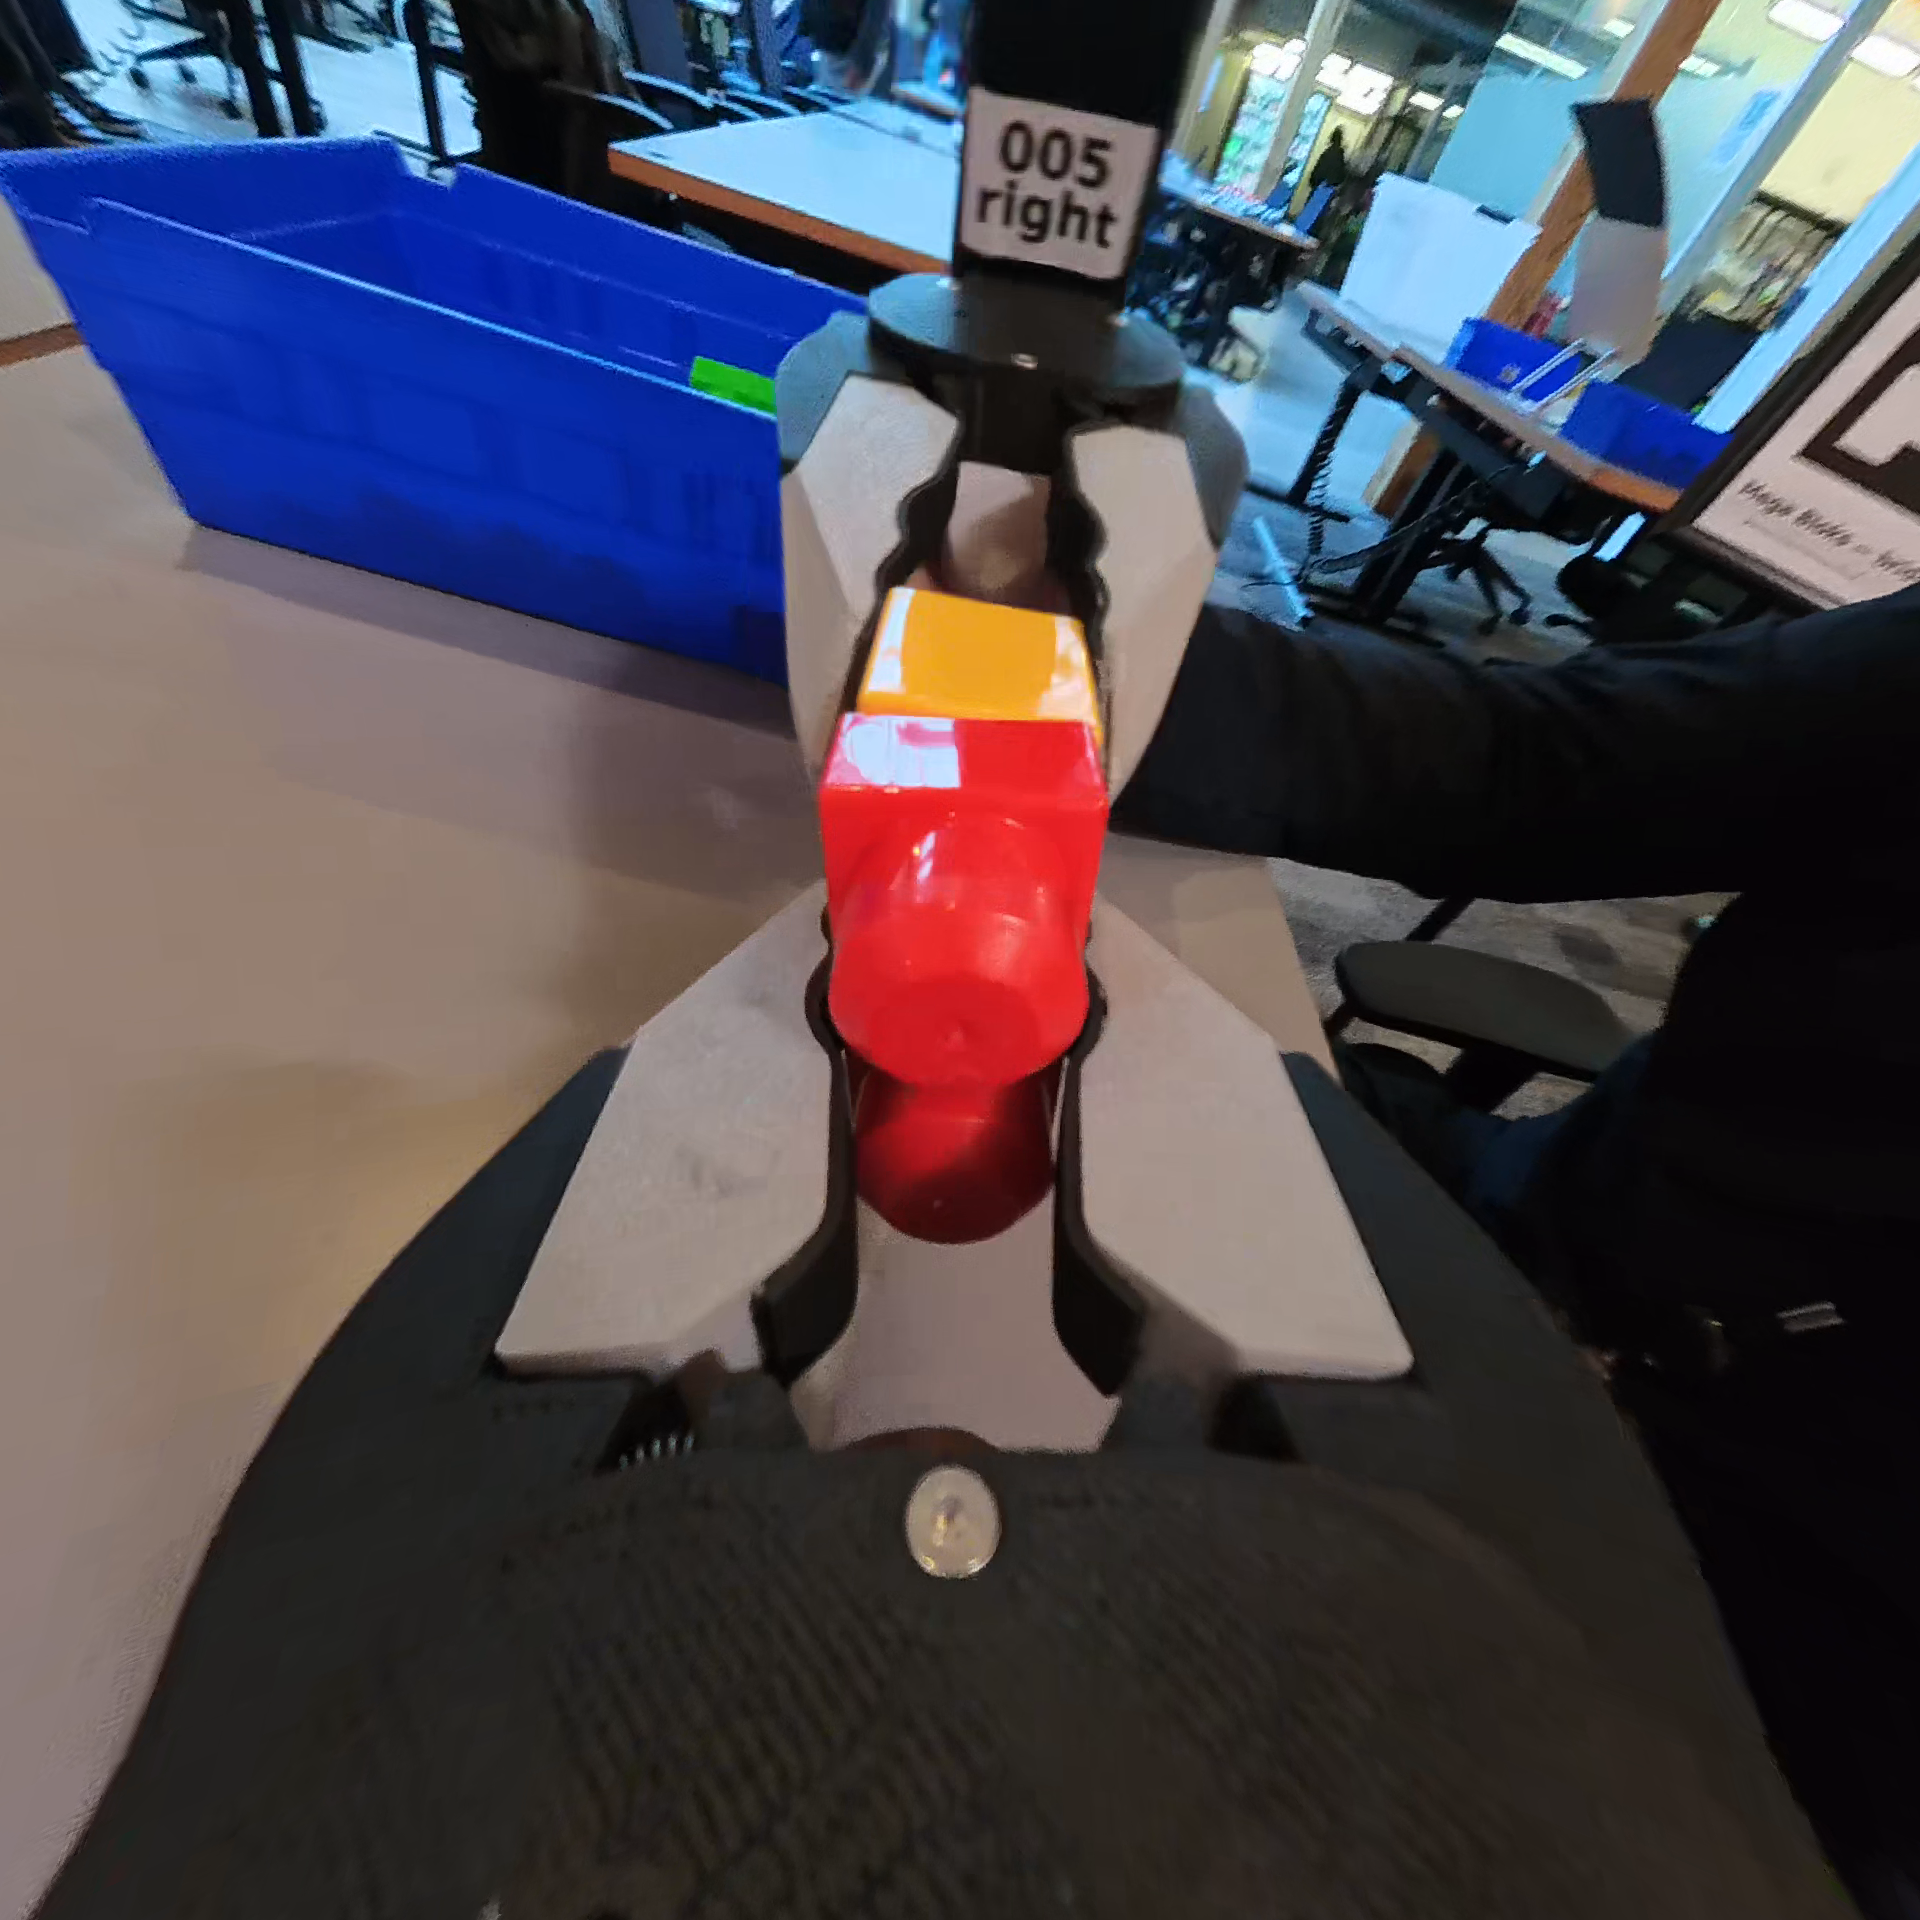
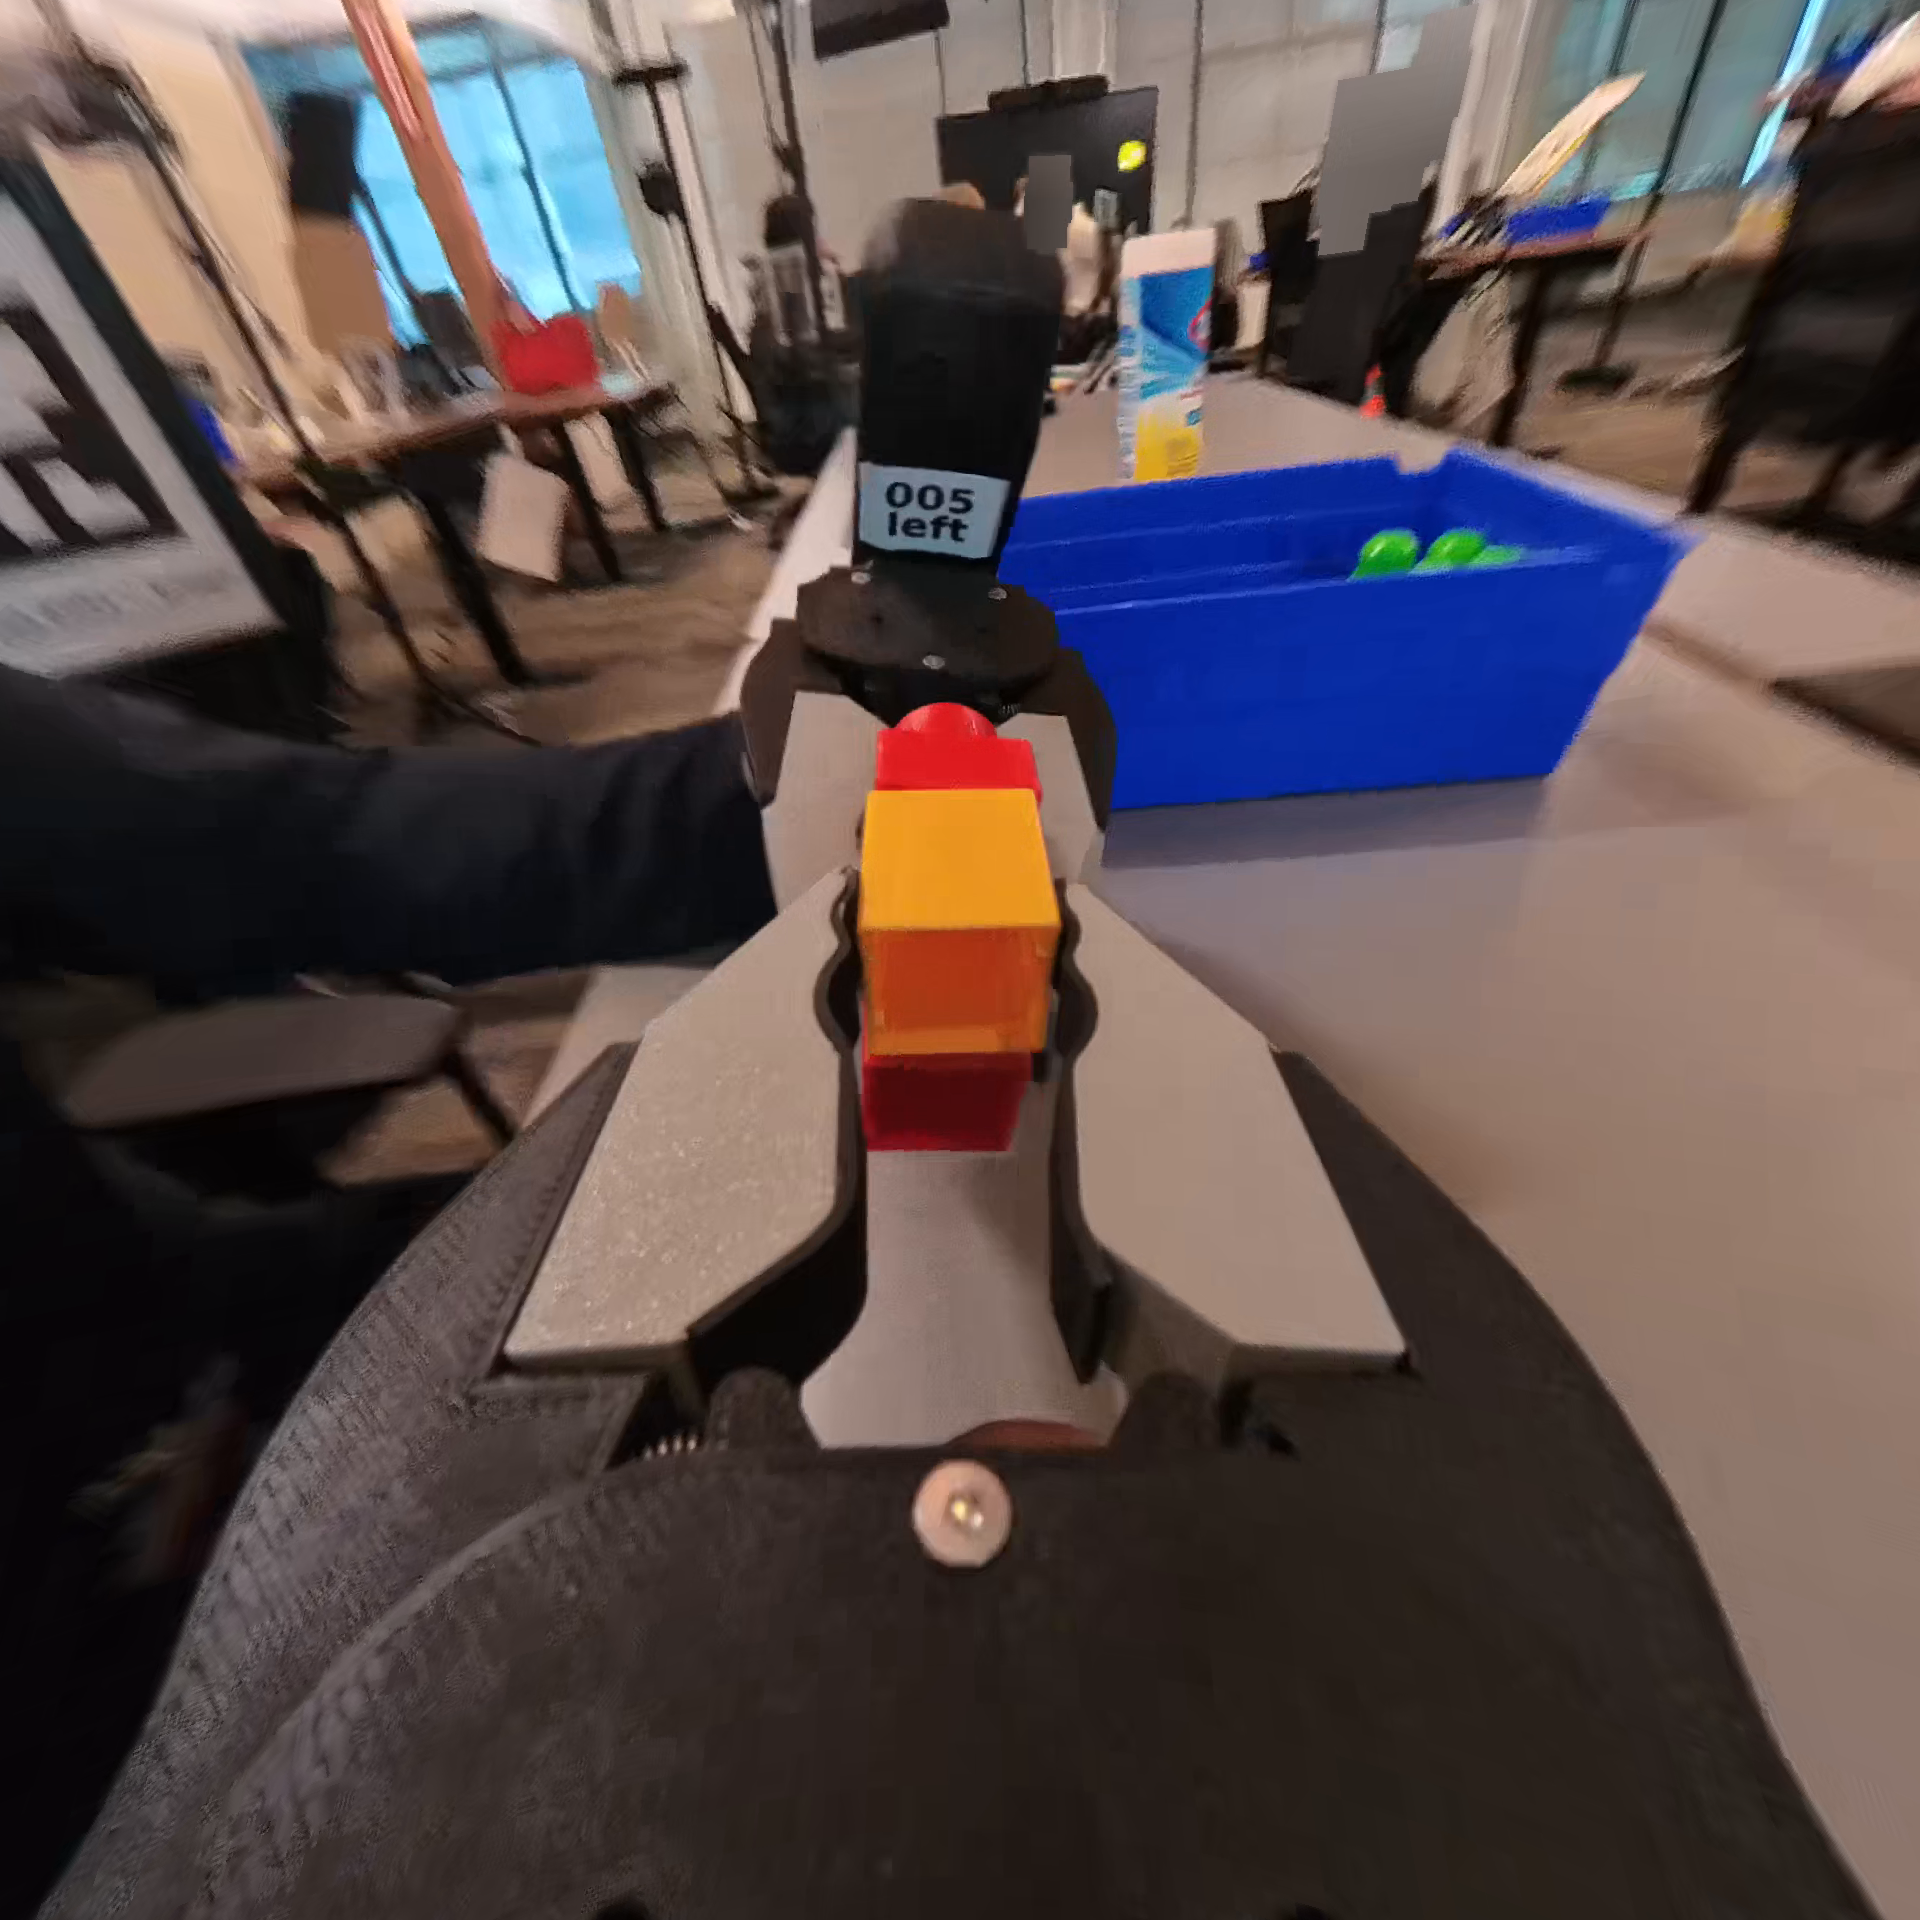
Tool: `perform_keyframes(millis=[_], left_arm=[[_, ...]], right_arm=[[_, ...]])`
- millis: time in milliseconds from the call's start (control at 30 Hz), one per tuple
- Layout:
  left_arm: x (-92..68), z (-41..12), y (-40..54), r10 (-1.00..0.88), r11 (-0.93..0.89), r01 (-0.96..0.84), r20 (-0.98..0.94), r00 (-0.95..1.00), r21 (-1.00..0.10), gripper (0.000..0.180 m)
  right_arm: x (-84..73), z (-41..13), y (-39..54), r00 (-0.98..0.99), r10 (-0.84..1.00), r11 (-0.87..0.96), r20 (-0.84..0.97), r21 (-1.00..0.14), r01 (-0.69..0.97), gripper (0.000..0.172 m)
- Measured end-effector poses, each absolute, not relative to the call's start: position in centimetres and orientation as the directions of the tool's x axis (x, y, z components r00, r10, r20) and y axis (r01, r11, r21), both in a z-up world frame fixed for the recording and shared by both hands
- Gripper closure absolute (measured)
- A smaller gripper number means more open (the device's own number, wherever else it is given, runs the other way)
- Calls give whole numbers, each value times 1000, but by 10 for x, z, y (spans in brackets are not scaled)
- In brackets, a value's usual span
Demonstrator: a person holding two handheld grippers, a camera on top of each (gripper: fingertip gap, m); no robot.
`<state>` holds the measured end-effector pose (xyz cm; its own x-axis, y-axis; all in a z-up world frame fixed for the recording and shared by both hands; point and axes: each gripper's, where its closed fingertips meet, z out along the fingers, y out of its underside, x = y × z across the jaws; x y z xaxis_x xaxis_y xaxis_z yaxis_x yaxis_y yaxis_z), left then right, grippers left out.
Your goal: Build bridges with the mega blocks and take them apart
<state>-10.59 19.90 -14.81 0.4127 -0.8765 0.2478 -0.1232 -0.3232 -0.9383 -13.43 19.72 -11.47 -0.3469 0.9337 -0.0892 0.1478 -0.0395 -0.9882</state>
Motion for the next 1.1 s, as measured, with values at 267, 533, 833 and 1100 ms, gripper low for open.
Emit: perform_keyframes(millis=[267, 533, 833, 1100], left_arm=[[-102, -145, 195, -888, -319, -112, 256, 382, -941, 144], [-104, -144, 196, -891, -278, -135, 203, 407, -951, 143], [-103, -140, 195, -890, -295, -104, 234, 392, -950, 143], [-103, -140, 193, -897, -256, -130, 186, 401, -958, 143]], right_arm=[[-131, -111, 194, -399, 897, -136, -188, -978, 156, 140], [-129, -112, 192, -417, 885, -146, -207, -974, 172, 140], [-129, -111, 193, -393, 903, -117, -172, -980, 161, 140], [-126, -110, 190, -435, 869, -171, -236, -968, 183, 140]])
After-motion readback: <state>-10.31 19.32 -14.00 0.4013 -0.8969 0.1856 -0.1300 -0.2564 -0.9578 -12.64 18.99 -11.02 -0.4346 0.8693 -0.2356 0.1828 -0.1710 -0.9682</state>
